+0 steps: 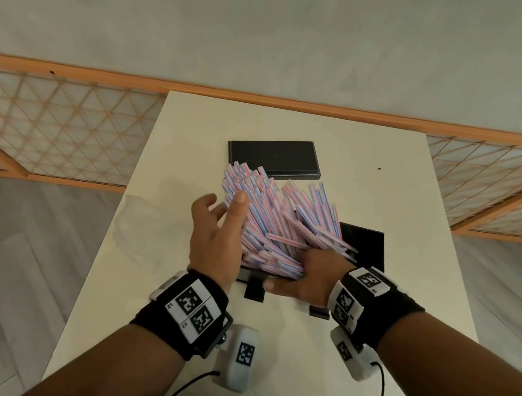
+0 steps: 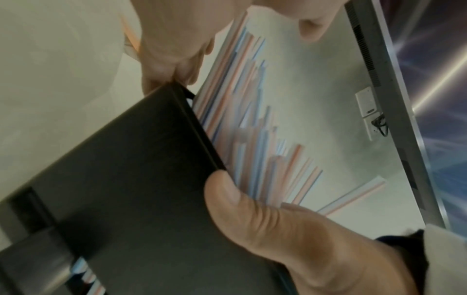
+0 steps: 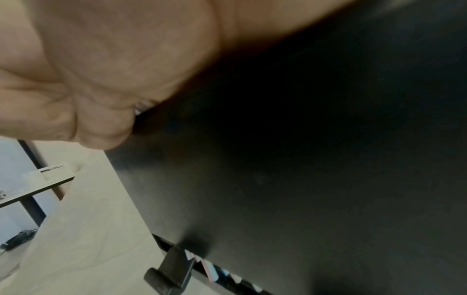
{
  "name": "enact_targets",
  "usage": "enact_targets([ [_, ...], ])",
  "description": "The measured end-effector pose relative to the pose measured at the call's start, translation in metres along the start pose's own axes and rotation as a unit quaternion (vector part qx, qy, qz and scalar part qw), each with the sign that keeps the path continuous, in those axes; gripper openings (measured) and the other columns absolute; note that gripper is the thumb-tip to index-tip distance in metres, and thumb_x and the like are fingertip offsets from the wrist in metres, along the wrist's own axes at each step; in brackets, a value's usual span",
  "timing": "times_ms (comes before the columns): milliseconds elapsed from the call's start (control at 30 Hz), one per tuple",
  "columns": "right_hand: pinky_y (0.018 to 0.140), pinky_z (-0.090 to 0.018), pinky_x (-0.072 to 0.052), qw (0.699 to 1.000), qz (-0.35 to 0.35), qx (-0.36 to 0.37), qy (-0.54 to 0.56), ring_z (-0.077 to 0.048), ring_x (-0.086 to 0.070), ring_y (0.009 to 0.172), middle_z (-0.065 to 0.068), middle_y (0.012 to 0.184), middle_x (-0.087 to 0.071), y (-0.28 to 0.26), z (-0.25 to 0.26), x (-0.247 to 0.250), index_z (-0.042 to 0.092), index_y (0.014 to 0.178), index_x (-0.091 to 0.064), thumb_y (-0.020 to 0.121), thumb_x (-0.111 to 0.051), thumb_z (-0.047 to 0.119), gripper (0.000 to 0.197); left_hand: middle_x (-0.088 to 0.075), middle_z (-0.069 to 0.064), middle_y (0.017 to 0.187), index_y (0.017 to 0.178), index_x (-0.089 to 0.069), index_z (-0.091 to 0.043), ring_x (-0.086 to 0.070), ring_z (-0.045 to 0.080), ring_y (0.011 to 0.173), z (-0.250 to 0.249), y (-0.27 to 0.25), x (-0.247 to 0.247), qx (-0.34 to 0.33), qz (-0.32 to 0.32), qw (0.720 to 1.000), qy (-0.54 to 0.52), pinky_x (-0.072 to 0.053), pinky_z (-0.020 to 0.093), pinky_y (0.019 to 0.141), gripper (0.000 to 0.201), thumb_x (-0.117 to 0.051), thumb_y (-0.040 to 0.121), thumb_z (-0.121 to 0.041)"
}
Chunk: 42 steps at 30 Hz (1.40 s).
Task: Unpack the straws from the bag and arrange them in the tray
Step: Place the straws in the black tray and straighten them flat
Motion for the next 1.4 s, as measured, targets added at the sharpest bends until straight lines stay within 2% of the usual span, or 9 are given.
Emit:
enact_targets([
  [133, 0.091, -0.029, -0.045, 1.0, 0.001, 0.009, 0.003, -0.022, -0.059, 0.112, 0.005, 0.106, -0.059, -0.002, 0.002, -0.003, 0.032, 0.126, -0.057, 0.075, -0.058, 0.078, 0.069, -0.06, -0.019, 0.111, 0.131, -0.041, -0.022, -0.062, 0.009, 0.107, -0.004, -0.01, -0.018, -0.029, 0.052, 0.993, 0.098, -0.045, 0.032, 0.094, 0.071, -0.051, 0.086, -0.076],
  [267, 0.079, -0.029, -0.046, 1.0, 0.0, -0.007, -0.014, -0.023, -0.06, 0.09, 0.005, 0.084, -0.056, 0.003, 0.0, -0.001, 0.03, 0.101, -0.058, 0.073, -0.056, 0.081, 0.058, -0.062, -0.018, 0.111, 0.13, -0.044, -0.02, -0.065, 0.01, 0.106, -0.006, -0.013, -0.02, -0.045, 0.052, 0.993, 0.097, -0.049, 0.033, 0.093, 0.072, -0.052, 0.084, -0.074],
  [400, 0.089, -0.034, -0.05, 1.0, -0.004, 0.02, 0.021, -0.023, -0.061, 0.101, 0.005, 0.104, -0.06, 0.004, 0.002, -0.007, 0.033, 0.112, -0.059, 0.07, -0.062, 0.078, 0.061, -0.067, -0.013, 0.107, 0.119, -0.052, -0.024, -0.067, 0.012, 0.103, 0.008, -0.005, -0.013, 0.014, 0.026, 0.999, 0.035, -0.051, 0.044, 0.099, 0.081, -0.054, 0.066, -0.085],
  [500, 0.084, -0.033, -0.051, 1.0, 0.007, 0.006, 0.018, -0.02, -0.057, 0.087, 0.009, 0.091, -0.053, 0.007, -0.001, -0.009, 0.039, 0.081, -0.047, 0.069, -0.064, 0.076, 0.043, -0.069, -0.011, 0.112, 0.114, -0.055, -0.031, -0.067, 0.014, 0.108, 0.012, -0.006, -0.015, 0.03, 0.04, 0.998, 0.023, -0.05, 0.048, 0.103, 0.08, -0.053, 0.061, -0.09],
  [700, 0.086, -0.039, -0.055, 0.999, -0.001, 0.039, 0.022, -0.02, -0.063, 0.093, 0.009, 0.104, -0.064, 0.012, 0.001, -0.01, 0.036, 0.118, -0.055, 0.053, -0.058, 0.086, 0.082, -0.07, -0.003, 0.112, 0.115, -0.053, -0.026, -0.068, 0.022, 0.108, 0.011, -0.006, -0.008, 0.024, 0.018, 1.0, 0.003, -0.051, 0.054, 0.101, 0.101, -0.054, 0.048, -0.102],
  [833, 0.077, -0.034, -0.055, 0.999, -0.017, 0.036, 0.014, -0.017, -0.062, 0.077, 0.012, 0.081, -0.062, 0.01, 0.004, -0.008, 0.037, 0.092, -0.061, 0.057, -0.063, 0.086, 0.06, -0.067, 0.002, 0.117, 0.12, -0.048, -0.023, -0.066, 0.027, 0.112, 0.009, -0.004, -0.004, 0.048, 0.007, 0.999, -0.007, -0.051, 0.057, 0.1, 0.113, -0.056, 0.042, -0.103],
  [1033, 0.095, -0.037, -0.048, 0.998, -0.019, 0.057, 0.022, -0.024, -0.059, 0.109, 0.003, 0.118, -0.063, 0.008, 0.01, -0.003, 0.032, 0.125, -0.055, 0.065, -0.069, 0.075, 0.075, -0.069, -0.003, 0.102, 0.11, -0.051, -0.025, -0.068, 0.021, 0.101, -0.002, -0.009, -0.005, 0.023, 0.005, 1.0, -0.007, -0.052, 0.054, 0.1, 0.09, -0.057, 0.054, -0.095],
  [1233, 0.071, -0.029, -0.046, 0.999, -0.033, 0.03, 0.025, -0.018, -0.059, 0.081, 0.01, 0.079, -0.056, 0.006, 0.01, 0.005, 0.035, 0.078, -0.047, 0.068, -0.067, 0.077, 0.047, -0.068, 0.001, 0.118, 0.121, -0.05, -0.024, -0.067, 0.019, 0.108, 0.001, -0.008, -0.003, 0.03, 0.008, 0.999, 0.009, -0.052, 0.05, 0.102, 0.097, -0.06, 0.053, -0.093],
  [1400, 0.077, -0.032, -0.05, 0.994, -0.098, 0.041, -0.015, -0.02, -0.057, 0.088, 0.006, 0.094, -0.056, -0.002, 0.002, 0.006, 0.03, 0.095, -0.046, 0.063, -0.067, 0.078, 0.061, -0.065, 0.002, 0.125, 0.128, -0.045, -0.026, -0.066, 0.02, 0.113, -0.001, -0.003, 0.01, 0.025, -0.012, 1.0, 0.003, -0.052, 0.049, 0.103, 0.092, -0.064, 0.056, -0.082],
])
Point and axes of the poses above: each hand's wrist, its own y-axis towards the middle knuckle, its own x-axis out of the back of the hand, z = x × y, the point moved 10 cm from there along y, towards the middle knuckle
